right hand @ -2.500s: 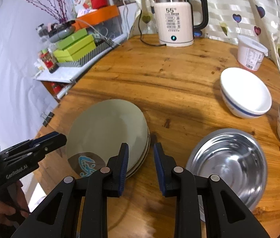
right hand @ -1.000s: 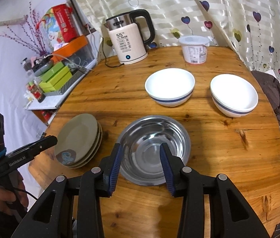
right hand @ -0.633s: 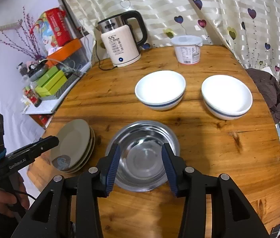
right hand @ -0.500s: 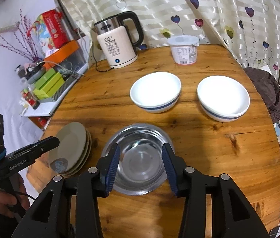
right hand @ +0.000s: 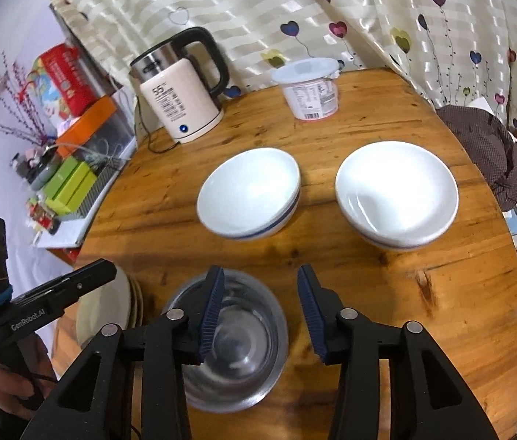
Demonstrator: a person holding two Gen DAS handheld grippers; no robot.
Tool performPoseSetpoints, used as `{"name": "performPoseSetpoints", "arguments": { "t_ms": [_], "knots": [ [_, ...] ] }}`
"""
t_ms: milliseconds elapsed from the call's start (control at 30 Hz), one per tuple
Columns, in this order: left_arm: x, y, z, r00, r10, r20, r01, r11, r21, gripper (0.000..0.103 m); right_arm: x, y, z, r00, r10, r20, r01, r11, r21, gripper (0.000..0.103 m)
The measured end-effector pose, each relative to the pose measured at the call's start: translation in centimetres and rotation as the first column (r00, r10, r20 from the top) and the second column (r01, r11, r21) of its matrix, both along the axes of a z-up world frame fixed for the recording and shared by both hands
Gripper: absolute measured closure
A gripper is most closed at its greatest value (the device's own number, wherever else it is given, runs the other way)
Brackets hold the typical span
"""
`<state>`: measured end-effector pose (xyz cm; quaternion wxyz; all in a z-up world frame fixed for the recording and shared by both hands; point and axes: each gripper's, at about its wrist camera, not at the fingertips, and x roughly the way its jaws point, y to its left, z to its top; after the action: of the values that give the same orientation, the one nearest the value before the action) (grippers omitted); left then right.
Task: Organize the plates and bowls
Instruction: 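Reach both grippers to a white blue-rimmed bowl and close on its rim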
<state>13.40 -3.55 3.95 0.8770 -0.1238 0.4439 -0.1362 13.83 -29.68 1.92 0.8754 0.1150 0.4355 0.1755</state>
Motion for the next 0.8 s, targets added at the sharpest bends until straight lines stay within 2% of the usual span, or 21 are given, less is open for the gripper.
{"name": "performPoseSetpoints", "arguments": {
  "t_ms": [267, 700, 800],
  "knots": [
    [4.5, -2.5, -0.8, 0.999, -0.032, -0.036, 0.031, 0.999, -0.033, 0.069, 3.4, -0.4, -1.0, 1.0, -0.02, -0.023, 0.02, 0.999, 0.027, 0.074],
    [9.1, -4.1, -2.7, 0.995, -0.027, -0.097, 0.019, 0.997, -0.077, 0.069, 7.4, -0.1, -2.4, 0.998, -0.037, -0.056, 0.04, 0.997, 0.063, 0.074],
    [9.8, -4.1, -3.3, 0.993, -0.021, -0.114, 0.012, 0.996, -0.085, 0.069, 8.0, 0.0, -2.8, 0.997, -0.038, -0.064, 0.043, 0.997, 0.063, 0.077]
  ]
}}
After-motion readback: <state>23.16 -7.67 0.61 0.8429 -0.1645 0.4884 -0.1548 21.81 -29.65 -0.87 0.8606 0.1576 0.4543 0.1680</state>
